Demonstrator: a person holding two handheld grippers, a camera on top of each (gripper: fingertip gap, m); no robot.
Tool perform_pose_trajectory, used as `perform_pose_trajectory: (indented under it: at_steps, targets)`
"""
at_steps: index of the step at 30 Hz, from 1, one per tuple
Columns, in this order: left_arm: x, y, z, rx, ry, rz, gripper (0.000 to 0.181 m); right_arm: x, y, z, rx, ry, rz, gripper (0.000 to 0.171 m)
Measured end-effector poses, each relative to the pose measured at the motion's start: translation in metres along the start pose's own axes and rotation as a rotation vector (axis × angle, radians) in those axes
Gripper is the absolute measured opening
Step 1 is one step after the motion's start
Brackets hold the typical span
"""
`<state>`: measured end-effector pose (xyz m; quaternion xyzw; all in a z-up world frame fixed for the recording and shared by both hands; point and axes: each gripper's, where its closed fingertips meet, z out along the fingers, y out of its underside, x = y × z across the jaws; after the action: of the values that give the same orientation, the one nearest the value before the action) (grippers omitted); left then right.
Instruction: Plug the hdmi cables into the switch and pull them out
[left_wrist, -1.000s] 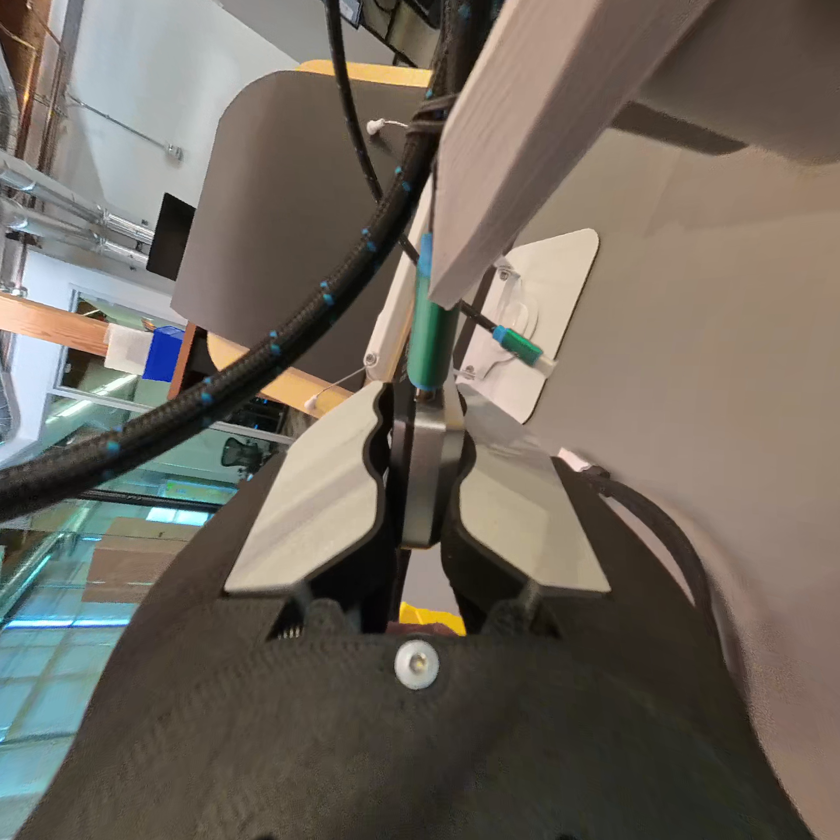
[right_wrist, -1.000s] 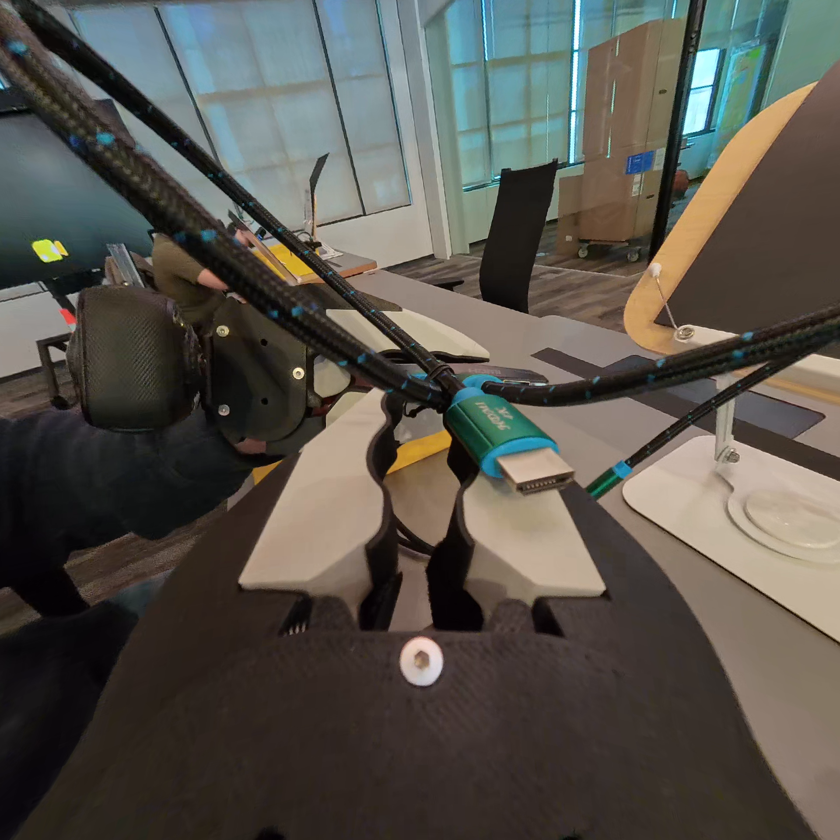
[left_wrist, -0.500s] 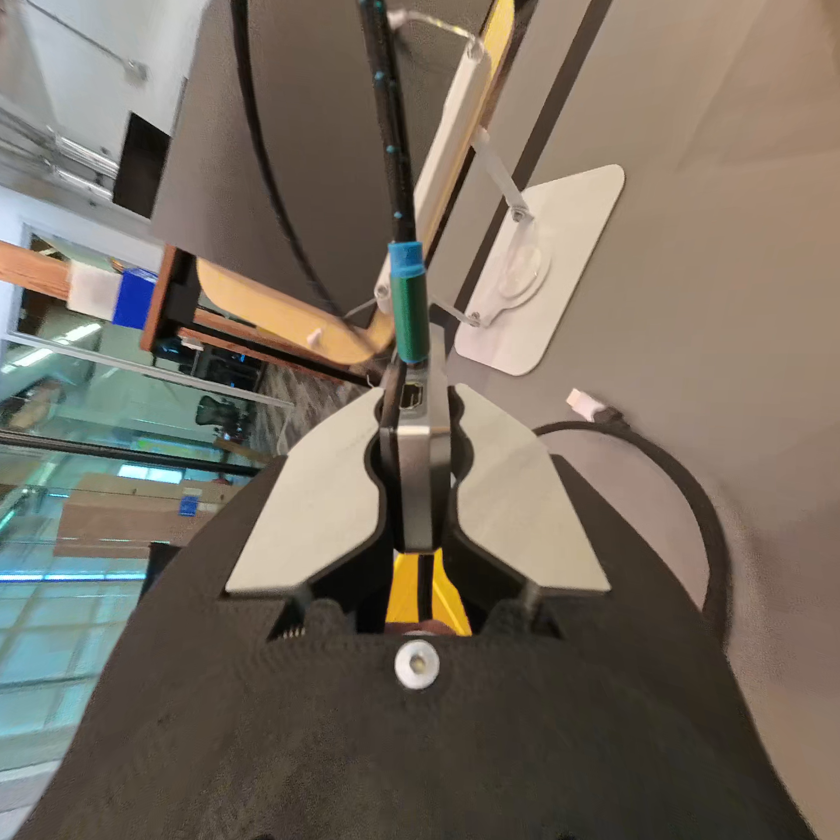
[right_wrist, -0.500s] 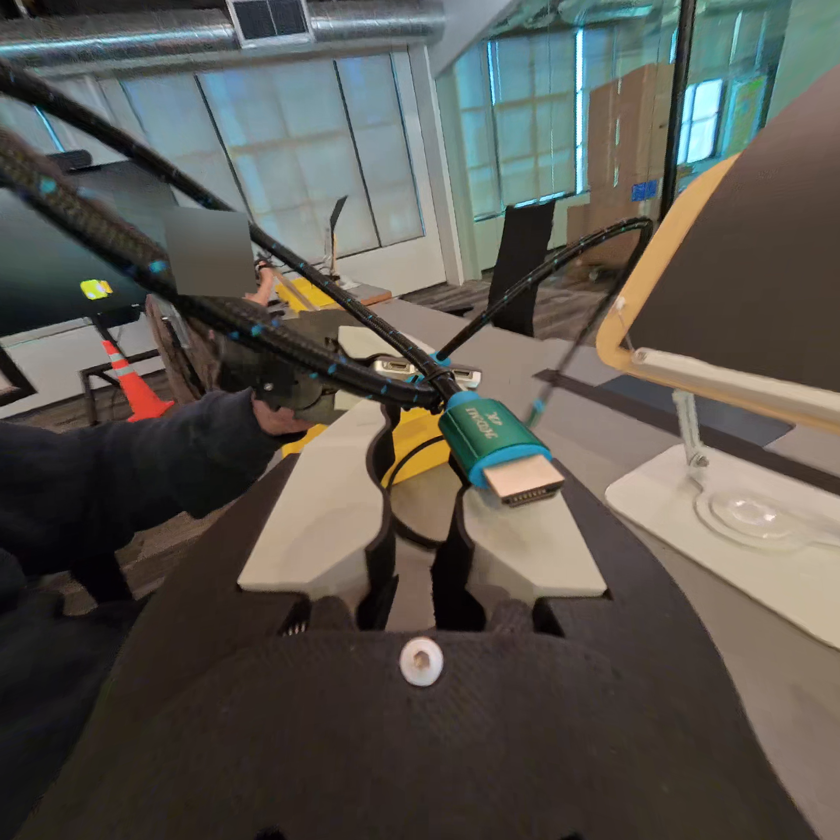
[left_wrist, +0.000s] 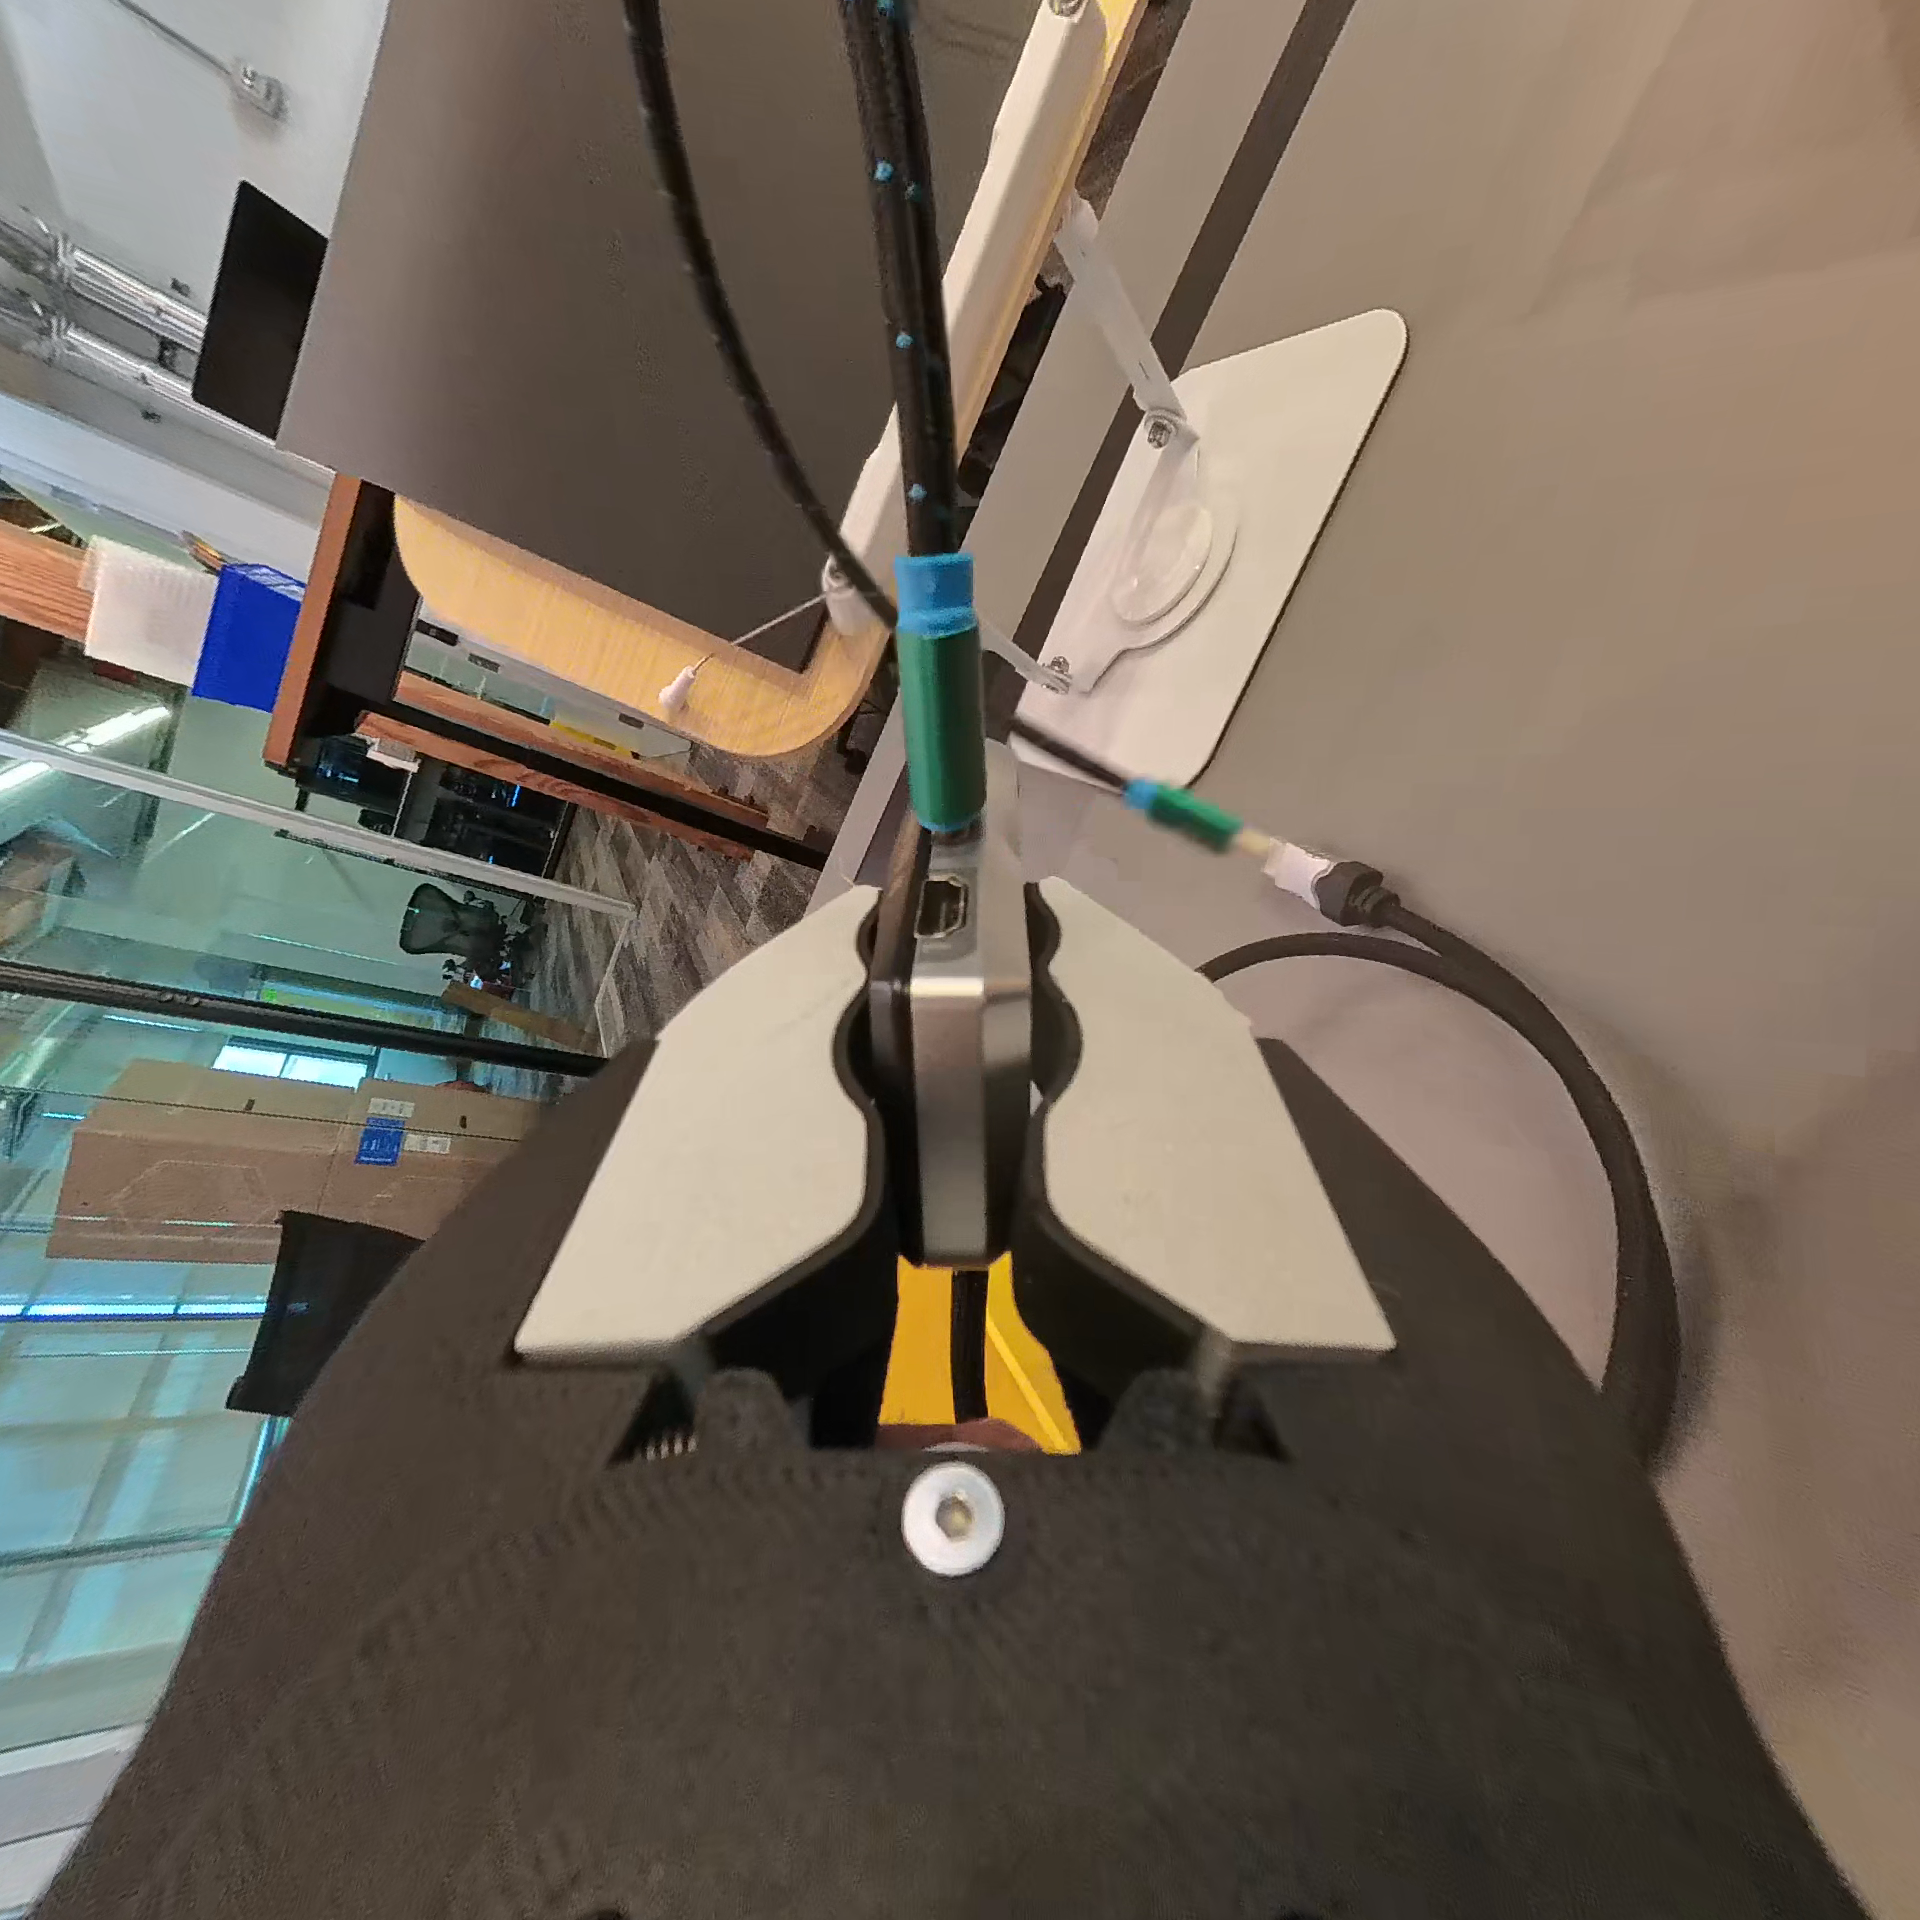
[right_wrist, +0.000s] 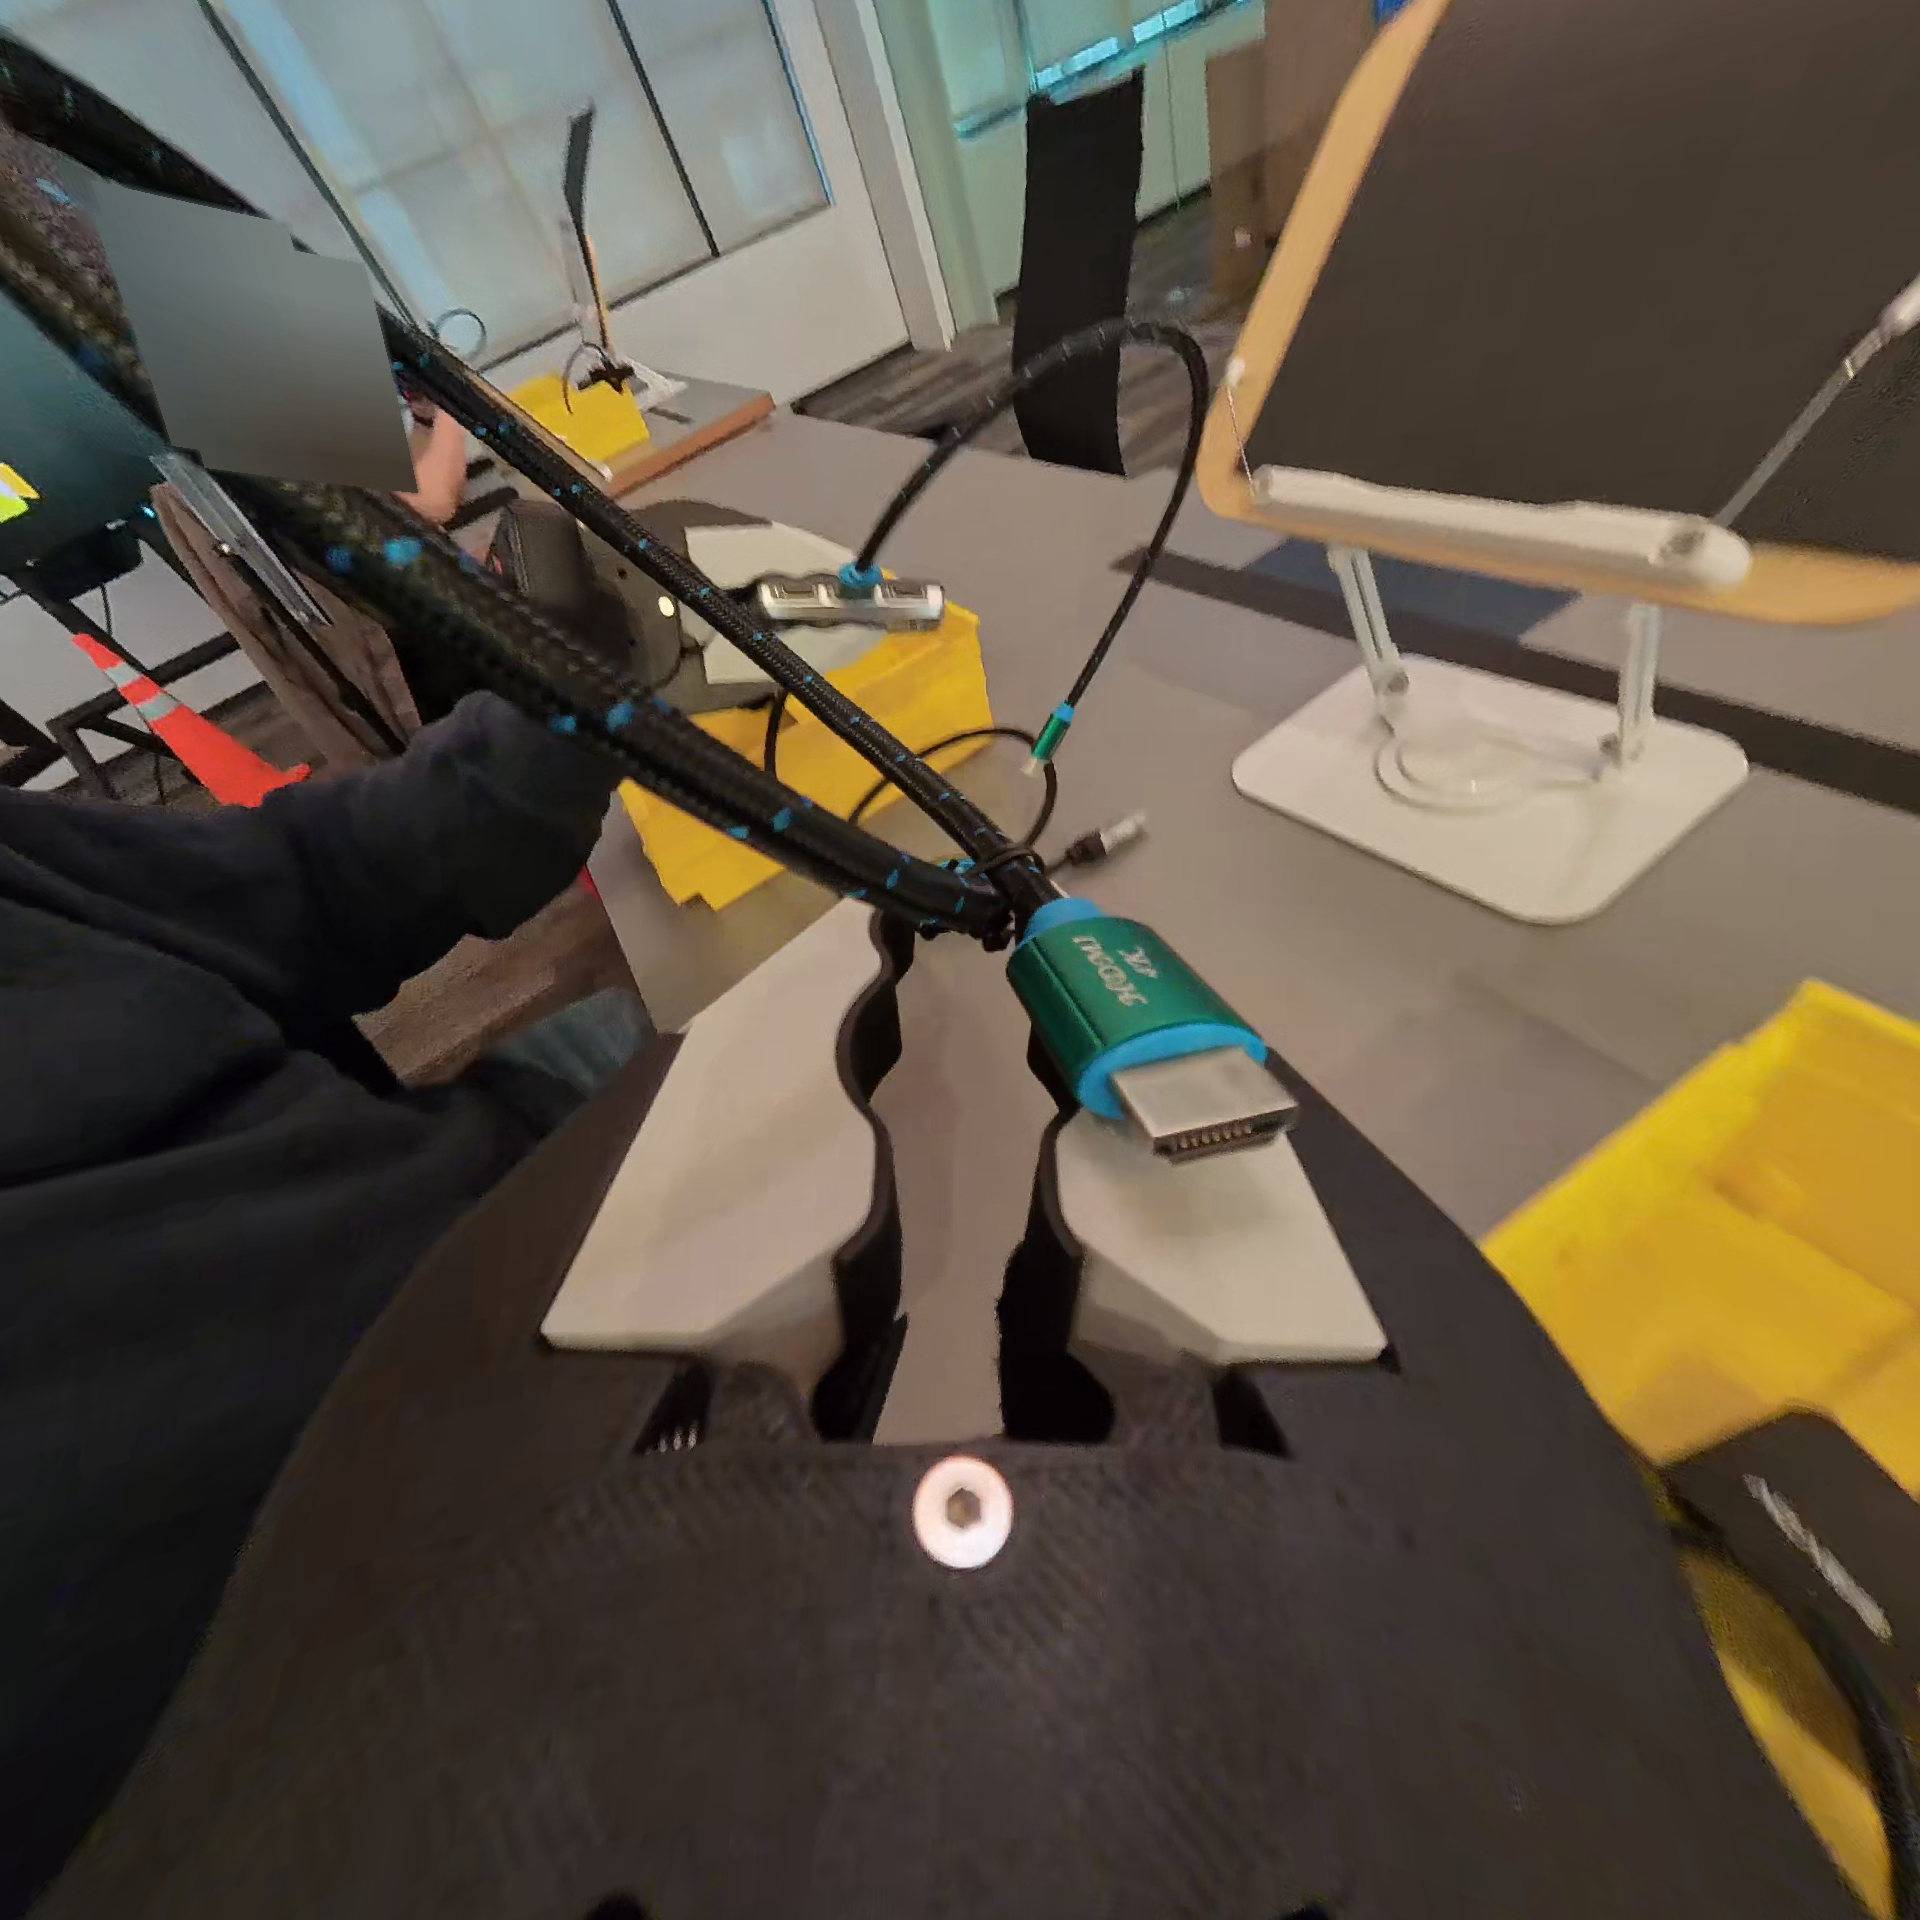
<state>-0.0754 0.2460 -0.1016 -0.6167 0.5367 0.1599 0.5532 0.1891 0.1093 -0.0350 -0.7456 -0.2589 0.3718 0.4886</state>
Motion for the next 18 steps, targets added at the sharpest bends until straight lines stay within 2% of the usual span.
perform_pose_trajectory:
  at_steps: [3,7,13,16,18]
  targets:
    - [0.0,0.0,0.0,0.002,0.0,0.004,0.022,0.027,0.023,-0.034,-0.086,0.119,0.057,0.017]
    - [-0.001,0.003,0.001,0.002,0.002,0.0,0.022,0.064,0.076,-0.073,-0.223,0.24,0.195,0.017]
    - [0.004,0.0,0.002,0.013,0.028,0.0,0.022,0.096,0.168,-0.093,-0.569,0.322,0.359,0.018]
    - [0.008,0.001,0.002,0.01,0.038,0.009,0.022,0.105,0.19,-0.092,-0.702,0.342,0.421,0.028]
    - [0.01,0.003,0.002,0.001,0.046,0.01,0.022,0.106,0.196,-0.1,-0.803,0.387,0.396,0.041]
